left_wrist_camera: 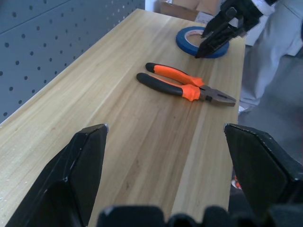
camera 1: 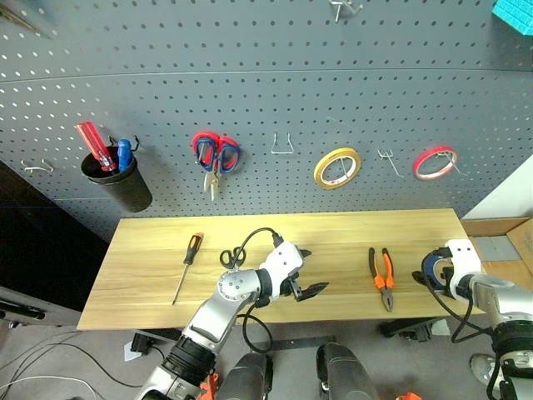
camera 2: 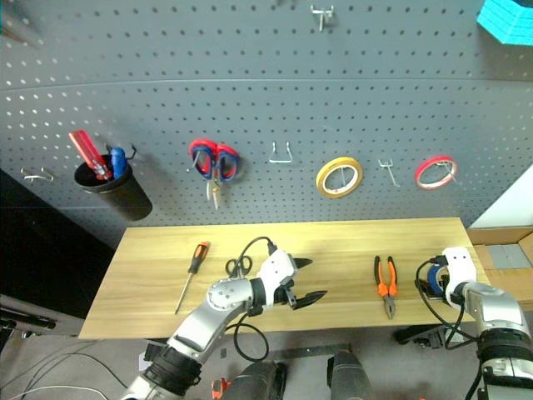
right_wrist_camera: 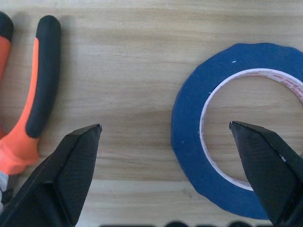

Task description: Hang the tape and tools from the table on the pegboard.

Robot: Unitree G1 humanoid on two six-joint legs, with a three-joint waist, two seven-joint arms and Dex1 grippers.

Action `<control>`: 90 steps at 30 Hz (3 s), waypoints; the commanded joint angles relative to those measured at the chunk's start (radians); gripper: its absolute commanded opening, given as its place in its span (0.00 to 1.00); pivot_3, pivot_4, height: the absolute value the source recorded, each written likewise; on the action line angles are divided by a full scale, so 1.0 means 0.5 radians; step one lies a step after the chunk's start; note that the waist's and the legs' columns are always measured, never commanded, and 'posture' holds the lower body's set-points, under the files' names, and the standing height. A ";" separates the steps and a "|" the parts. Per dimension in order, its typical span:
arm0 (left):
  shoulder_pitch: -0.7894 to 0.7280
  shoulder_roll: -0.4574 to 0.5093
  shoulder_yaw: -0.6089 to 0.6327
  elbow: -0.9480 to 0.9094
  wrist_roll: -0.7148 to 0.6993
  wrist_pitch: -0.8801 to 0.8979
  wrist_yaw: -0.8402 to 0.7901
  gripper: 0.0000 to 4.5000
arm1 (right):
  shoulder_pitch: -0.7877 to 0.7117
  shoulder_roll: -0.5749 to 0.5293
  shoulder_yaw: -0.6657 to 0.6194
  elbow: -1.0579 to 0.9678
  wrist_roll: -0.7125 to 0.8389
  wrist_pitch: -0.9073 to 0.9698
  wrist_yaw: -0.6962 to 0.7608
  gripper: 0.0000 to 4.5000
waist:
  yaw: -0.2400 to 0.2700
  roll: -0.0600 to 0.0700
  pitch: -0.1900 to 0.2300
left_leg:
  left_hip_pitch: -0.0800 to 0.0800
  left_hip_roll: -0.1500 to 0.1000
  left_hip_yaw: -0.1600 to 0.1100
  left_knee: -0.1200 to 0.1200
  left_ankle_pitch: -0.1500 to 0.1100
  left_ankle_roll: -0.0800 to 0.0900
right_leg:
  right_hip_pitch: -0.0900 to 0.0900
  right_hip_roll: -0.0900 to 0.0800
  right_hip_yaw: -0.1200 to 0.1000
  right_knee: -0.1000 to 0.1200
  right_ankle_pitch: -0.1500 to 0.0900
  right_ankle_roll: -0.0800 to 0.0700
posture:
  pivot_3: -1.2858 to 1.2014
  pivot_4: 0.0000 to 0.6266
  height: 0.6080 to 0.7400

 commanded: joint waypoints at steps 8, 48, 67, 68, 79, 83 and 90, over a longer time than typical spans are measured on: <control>-0.058 0.044 -0.012 -0.294 -0.089 0.149 -0.117 0.93 | -0.072 0.137 -0.147 0.308 0.052 -0.176 -0.147 1.00 | -0.002 0.000 0.010 | 0.000 0.000 0.000 -0.001 0.000 0.000 | 0.000 0.000 0.000 0.000 0.000 0.000 | 0.48 0.42 1.00; -0.422 -0.081 0.463 -0.064 -0.409 -0.042 -0.017 0.94 | 0.292 0.480 0.141 -2.339 0.410 -0.126 -0.511 0.08 | -0.214 -0.005 0.058 | -0.004 0.003 0.001 -0.003 0.000 -0.001 | -0.006 0.002 0.000 -0.003 0.001 0.009 | 0.38 0.35 1.00; -0.292 0.020 0.518 -0.338 -0.426 0.108 0.191 0.94 | -0.116 0.567 0.270 -1.458 0.223 -0.557 -0.262 0.08 | -0.151 -0.002 0.054 | -0.004 0.001 0.004 -0.001 0.001 -0.004 | -0.008 0.002 -0.001 0.001 0.003 0.008 | 0.44 0.29 1.00; -0.291 0.023 0.520 -0.341 -0.426 0.108 0.196 0.94 | -0.142 0.576 0.274 -1.403 0.207 -0.590 -0.251 0.08 | -0.148 -0.001 0.054 | -0.003 0.001 0.004 -0.001 0.001 -0.004 | -0.008 0.003 -0.001 0.001 0.003 0.008 | 0.44 0.29 1.00; -0.297 0.033 0.536 -0.356 -0.424 0.125 0.251 0.94 | -0.360 0.665 0.225 -0.919 0.176 -0.670 -0.245 0.60 | -0.099 0.000 0.052 | -0.004 0.001 0.006 -0.001 0.001 -0.004 | -0.010 0.003 0.000 0.001 0.005 0.006 | 0.45 0.31 1.00; -0.261 0.043 0.505 -0.334 -0.406 0.111 0.232 0.94 | -0.088 0.491 0.227 -1.304 0.236 -0.351 -0.165 0.91 | -0.082 0.000 0.052 | -0.007 0.001 0.004 0.000 0.001 -0.004 | -0.011 0.002 0.001 -0.002 0.004 0.006 | 0.44 0.34 1.00; -0.102 0.214 0.334 -0.327 -0.305 0.145 0.073 0.94 | 0.474 0.217 0.033 -1.890 0.390 0.249 -0.200 1.00 | -0.087 0.000 0.054 | -0.008 0.002 0.004 -0.001 -0.001 -0.002 | -0.011 0.002 0.003 -0.002 0.003 0.005 | 0.43 0.42 1.00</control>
